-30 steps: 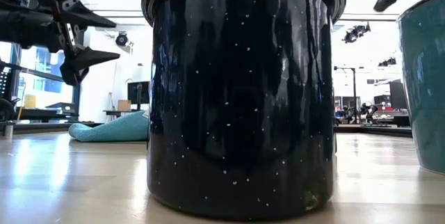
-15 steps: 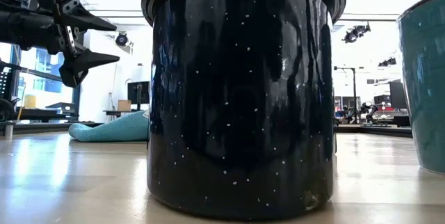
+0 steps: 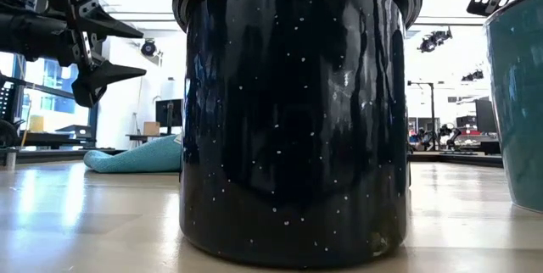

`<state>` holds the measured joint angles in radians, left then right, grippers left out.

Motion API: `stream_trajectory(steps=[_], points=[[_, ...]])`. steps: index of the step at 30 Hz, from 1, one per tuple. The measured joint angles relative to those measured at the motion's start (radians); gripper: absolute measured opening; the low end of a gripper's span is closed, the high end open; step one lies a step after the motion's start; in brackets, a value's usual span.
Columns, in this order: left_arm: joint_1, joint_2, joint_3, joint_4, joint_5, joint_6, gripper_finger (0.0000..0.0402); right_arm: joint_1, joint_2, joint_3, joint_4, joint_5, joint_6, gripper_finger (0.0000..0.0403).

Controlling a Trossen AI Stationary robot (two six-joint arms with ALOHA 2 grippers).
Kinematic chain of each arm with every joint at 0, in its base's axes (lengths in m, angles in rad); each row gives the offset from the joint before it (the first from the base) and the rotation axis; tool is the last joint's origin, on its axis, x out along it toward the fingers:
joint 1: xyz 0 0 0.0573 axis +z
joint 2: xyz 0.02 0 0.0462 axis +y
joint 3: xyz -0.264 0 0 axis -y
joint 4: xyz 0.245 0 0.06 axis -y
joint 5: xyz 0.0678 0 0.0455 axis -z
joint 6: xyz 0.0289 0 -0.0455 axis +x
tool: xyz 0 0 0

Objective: Stack small to large cups/mugs on shelf
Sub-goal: Put the blue mug on the shelf

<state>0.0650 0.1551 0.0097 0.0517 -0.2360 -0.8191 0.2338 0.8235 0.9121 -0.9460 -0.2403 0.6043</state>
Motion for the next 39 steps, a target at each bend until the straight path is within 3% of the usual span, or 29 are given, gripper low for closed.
stream_trajectory(steps=[6,12,19,29,39], points=[[0.0,0.0,0.0,0.0,0.038,-0.005,0.0271,0.021,0.035,-0.011,0.098,0.02,0.02,0.0115],[-0.001,0.0,0.0,-0.005,0.094,0.004,0.0271,0.035,0.05,-0.011,0.24,0.021,-0.063,0.0115],[0.0,0.03,0.0,-0.019,0.112,0.081,0.0271,0.05,0.07,-0.01,0.226,-0.007,0.133,0.0115],[0.0,0.127,0.0,-0.018,0.116,0.079,0.0271,0.183,0.301,-0.01,0.285,0.01,0.091,0.0115],[0.0,0.177,0.0,-0.016,0.116,0.082,0.0271,0.255,0.436,-0.01,0.333,0.152,0.203,0.0115]])
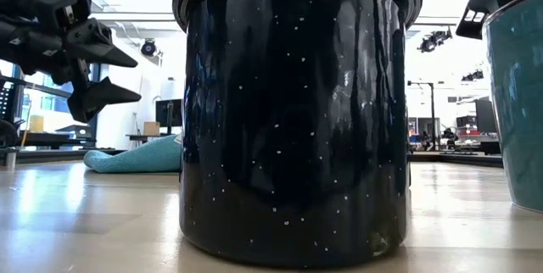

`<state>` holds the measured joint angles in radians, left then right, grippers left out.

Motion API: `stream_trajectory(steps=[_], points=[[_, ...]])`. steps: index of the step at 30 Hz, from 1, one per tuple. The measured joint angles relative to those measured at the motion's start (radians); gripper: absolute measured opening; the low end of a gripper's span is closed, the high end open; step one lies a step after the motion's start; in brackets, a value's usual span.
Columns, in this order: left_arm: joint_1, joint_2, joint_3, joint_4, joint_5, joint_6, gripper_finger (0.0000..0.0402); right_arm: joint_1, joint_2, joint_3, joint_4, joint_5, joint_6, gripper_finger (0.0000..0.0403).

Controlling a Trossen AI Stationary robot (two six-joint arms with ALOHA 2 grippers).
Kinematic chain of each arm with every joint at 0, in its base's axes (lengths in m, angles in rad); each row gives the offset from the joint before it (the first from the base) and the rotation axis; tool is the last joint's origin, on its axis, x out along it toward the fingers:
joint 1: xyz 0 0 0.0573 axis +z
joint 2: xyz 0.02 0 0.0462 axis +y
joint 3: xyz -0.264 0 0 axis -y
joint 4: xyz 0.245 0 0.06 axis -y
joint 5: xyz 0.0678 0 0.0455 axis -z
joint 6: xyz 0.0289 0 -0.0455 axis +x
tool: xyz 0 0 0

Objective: Stack small to large cups/mugs on shelf
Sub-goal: Put the blue mug on the shelf

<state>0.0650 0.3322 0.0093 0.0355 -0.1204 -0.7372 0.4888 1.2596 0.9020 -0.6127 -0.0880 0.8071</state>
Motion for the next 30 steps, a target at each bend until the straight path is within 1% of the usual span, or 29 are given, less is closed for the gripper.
stream_trajectory(steps=[7,11,19,30], points=[[0.0,0.0,0.0,-0.001,0.0,0.012,0.0271,0.061,0.042,0.0,0.012,0.098,0.116,0.0115],[0.0,0.0,0.0,-0.001,-0.001,0.026,0.0271,0.087,0.059,0.0,0.012,0.123,0.16,0.0115],[0.0,0.0,0.0,-0.001,-0.003,0.027,0.0271,0.11,0.069,0.0,-0.015,0.188,0.157,0.0115],[0.0,0.0,0.0,0.001,-0.009,0.0,0.0271,0.107,0.034,0.002,-0.02,0.182,0.087,0.0115]])
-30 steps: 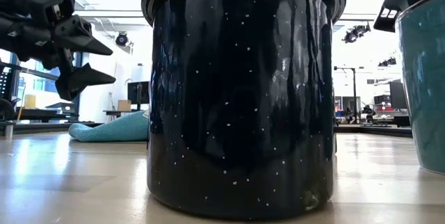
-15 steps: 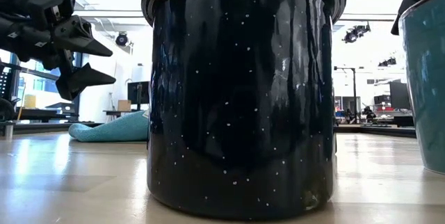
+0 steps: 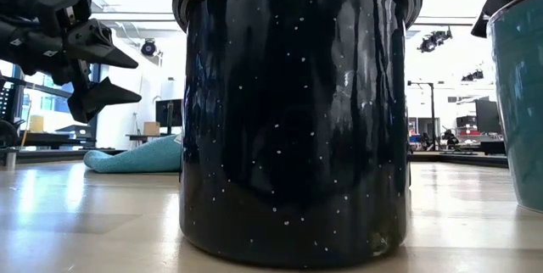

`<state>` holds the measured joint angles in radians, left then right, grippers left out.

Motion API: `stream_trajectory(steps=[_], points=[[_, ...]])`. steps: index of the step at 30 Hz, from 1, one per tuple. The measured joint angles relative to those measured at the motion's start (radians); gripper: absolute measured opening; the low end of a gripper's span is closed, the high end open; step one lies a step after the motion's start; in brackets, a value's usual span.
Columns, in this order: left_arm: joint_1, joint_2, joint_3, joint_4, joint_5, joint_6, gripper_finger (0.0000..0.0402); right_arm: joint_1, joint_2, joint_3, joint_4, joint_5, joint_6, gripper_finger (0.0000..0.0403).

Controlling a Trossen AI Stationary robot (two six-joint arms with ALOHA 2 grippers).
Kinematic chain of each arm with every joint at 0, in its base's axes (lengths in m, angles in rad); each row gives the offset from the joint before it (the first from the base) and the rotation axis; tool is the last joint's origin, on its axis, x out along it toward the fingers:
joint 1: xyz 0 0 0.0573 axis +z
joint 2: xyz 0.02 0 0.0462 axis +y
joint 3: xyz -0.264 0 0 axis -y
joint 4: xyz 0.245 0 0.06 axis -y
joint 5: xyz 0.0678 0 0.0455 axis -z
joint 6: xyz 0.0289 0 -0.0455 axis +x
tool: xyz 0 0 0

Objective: Stack small to large cups/mugs on shelf
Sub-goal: Put the blue mug on the shelf

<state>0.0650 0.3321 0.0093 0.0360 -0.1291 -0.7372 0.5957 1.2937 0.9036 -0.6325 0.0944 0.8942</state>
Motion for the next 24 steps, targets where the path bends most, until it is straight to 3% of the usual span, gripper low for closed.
stream_trajectory(steps=[8,13,16,24], points=[[0.0,0.0,0.0,0.0,-0.003,-0.004,0.0271,-0.013,-0.031,0.152,-0.098,-0.011,-0.153,0.0115],[0.0,0.0,0.0,0.0,-0.006,-0.004,0.0271,-0.013,-0.032,0.211,-0.155,-0.137,-0.267,0.0115],[0.0,0.0,0.0,0.0,-0.006,-0.004,0.0271,-0.013,-0.032,0.223,-0.158,-0.155,-0.302,0.0115],[0.0,0.0,0.0,0.0,-0.007,-0.004,0.0271,-0.013,-0.031,0.223,-0.284,-0.048,-0.104,0.0115]])
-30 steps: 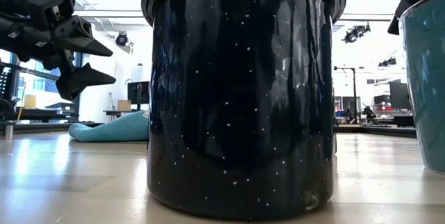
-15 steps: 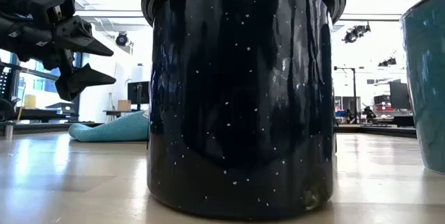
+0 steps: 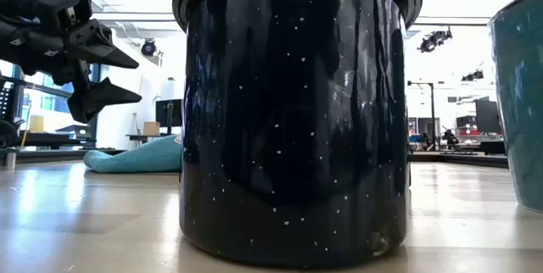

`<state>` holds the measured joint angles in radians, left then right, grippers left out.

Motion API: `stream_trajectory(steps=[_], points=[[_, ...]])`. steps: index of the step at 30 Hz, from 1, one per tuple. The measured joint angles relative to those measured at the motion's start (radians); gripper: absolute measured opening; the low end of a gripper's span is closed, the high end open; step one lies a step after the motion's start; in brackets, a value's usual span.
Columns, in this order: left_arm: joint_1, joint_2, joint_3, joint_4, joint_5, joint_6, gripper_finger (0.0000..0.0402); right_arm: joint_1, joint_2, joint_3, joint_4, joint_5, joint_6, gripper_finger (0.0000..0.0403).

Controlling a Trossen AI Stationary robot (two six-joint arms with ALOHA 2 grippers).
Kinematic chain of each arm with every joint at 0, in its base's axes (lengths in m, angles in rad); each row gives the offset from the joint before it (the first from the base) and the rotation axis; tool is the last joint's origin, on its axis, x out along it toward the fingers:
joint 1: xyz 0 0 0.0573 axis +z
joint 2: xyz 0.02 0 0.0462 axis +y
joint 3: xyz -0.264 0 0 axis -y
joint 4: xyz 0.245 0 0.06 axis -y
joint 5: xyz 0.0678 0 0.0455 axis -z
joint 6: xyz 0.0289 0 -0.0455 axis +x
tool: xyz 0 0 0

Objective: Stack small to large cups/mugs on shelf
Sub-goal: Put the blue mug on the shelf

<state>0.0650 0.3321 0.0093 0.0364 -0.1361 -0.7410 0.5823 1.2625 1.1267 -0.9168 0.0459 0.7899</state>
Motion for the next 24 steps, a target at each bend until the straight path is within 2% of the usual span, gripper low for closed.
stream_trajectory(steps=[24], points=[[0.0,0.0,0.0,0.003,-0.013,0.004,0.0271,0.055,0.131,0.0,0.063,0.104,0.018,0.0115]])
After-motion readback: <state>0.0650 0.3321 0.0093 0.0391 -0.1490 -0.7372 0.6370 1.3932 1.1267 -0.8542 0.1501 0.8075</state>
